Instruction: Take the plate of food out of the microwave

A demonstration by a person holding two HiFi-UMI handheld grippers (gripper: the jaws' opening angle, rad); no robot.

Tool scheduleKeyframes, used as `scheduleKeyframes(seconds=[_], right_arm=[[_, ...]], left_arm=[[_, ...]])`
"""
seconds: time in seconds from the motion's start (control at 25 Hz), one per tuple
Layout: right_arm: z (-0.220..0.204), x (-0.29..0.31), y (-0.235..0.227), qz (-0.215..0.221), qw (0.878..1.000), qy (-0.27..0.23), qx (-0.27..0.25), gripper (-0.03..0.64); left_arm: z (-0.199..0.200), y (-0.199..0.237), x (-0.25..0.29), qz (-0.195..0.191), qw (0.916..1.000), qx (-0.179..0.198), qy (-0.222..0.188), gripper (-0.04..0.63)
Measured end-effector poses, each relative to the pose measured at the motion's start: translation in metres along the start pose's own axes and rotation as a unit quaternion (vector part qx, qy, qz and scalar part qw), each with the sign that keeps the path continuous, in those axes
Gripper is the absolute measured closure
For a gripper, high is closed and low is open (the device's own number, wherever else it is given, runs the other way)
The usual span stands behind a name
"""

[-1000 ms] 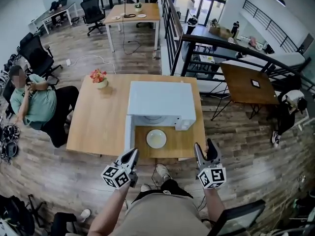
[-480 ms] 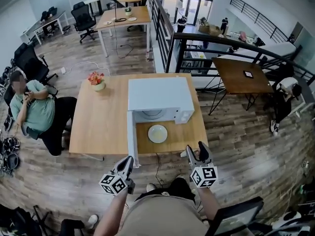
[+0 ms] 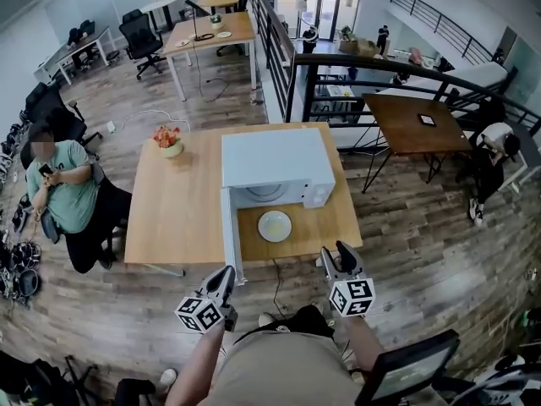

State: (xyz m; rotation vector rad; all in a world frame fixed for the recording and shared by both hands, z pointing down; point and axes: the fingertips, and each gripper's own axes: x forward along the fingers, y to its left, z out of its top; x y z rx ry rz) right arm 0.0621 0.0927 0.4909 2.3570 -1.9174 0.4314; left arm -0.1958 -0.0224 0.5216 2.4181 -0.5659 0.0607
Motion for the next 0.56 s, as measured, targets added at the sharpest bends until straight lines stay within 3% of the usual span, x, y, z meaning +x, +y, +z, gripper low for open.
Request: scheduleKeyframes(seconds=[0.36, 0.56], right_arm=[[0.007, 0.016, 0.026, 0.035, 0.999, -0.003, -0.021, 0.431], [-0.014, 0.016, 0.037, 0.045, 0.999, 0.018, -0.017, 0.431]], left_arm=[[0.003, 0.013, -0.021, 0.022, 0.9994, -0.012, -0.024, 0.592], [-0.011, 0.022, -0.029, 0.034, 0.9989, -0.027, -0.017, 0.592]])
